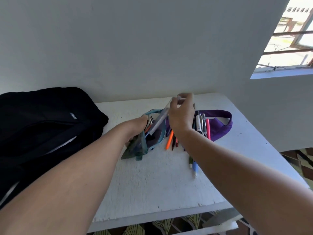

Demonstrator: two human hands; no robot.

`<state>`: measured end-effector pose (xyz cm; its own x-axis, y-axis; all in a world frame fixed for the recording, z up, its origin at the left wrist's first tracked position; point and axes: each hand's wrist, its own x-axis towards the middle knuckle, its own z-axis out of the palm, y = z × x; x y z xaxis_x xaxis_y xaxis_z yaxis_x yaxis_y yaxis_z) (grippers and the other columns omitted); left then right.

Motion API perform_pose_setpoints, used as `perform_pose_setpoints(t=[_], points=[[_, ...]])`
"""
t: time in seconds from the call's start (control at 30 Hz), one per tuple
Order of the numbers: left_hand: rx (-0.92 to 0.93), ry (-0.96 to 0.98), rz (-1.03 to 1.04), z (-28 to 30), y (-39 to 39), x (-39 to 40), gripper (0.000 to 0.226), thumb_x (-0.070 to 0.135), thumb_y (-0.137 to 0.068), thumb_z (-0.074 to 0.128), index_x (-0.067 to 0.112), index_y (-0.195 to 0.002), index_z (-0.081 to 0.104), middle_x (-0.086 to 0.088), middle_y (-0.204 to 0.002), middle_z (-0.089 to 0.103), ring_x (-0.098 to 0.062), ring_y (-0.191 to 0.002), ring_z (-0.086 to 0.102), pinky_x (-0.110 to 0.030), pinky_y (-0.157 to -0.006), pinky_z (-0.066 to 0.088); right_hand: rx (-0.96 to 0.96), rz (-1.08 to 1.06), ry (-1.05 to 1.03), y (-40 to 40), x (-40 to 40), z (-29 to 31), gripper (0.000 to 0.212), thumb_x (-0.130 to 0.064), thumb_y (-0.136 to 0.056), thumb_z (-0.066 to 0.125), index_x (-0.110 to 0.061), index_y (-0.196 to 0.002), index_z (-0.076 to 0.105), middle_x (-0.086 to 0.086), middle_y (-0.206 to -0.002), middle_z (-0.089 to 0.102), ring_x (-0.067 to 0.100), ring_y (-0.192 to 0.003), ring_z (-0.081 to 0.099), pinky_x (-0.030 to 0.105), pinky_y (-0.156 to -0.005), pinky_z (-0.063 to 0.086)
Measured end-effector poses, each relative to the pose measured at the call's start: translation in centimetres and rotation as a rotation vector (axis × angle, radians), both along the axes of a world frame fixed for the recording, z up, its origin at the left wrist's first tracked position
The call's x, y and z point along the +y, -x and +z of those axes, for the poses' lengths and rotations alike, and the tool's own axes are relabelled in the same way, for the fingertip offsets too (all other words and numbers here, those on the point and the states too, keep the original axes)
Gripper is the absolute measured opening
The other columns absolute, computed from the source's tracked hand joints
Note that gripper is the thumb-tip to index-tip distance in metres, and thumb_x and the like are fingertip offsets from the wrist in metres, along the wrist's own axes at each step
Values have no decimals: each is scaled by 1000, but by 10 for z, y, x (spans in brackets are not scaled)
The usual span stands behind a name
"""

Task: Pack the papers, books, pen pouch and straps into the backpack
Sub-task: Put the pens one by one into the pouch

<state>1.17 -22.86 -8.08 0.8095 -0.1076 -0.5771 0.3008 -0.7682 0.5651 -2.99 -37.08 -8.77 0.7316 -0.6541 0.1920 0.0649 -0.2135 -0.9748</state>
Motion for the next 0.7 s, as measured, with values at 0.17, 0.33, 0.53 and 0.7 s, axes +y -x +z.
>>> perform_pose_setpoints(t=[0.17,0.33,0.53,0.7], points=[[44,2,-14,-3,-6,5,79,62,-101,10,10,-149,45,-25,-145,49,-41,-126,51,-48,-93,44,408,358,192,-8,24,-42,30,-29,-102,65,-16,-128,61,-3,-110,70,18,-93,68,36,-81,60],[35,-25,-28,-2,-10,3,78,61,-102,11,10,-158,31,-24,-161,31,-41,-144,36,-52,-115,35,572,514,664,-17,18,-44,32,-41,-96,69,-22,-122,71,9,-116,71,26,-99,69,39,-82,61],[-47,-157,-109,2,-11,-9,72,53,-105,14,8,-159,27,-24,-163,26,-42,-146,32,-51,-118,32,445,339,635,-9,-11,-35,19,-31,-101,60,-22,-107,75,-3,-92,76,16,-80,70,35,-71,61],[-70,-172,-173,1,-14,-14,69,50,-107,16,8,-160,25,-23,-164,24,-40,-146,33,-47,-116,32,642,185,735,-10,-53,-28,22,-35,-99,62,-18,-87,68,1,-77,70,22,-71,67,33,-61,55]])
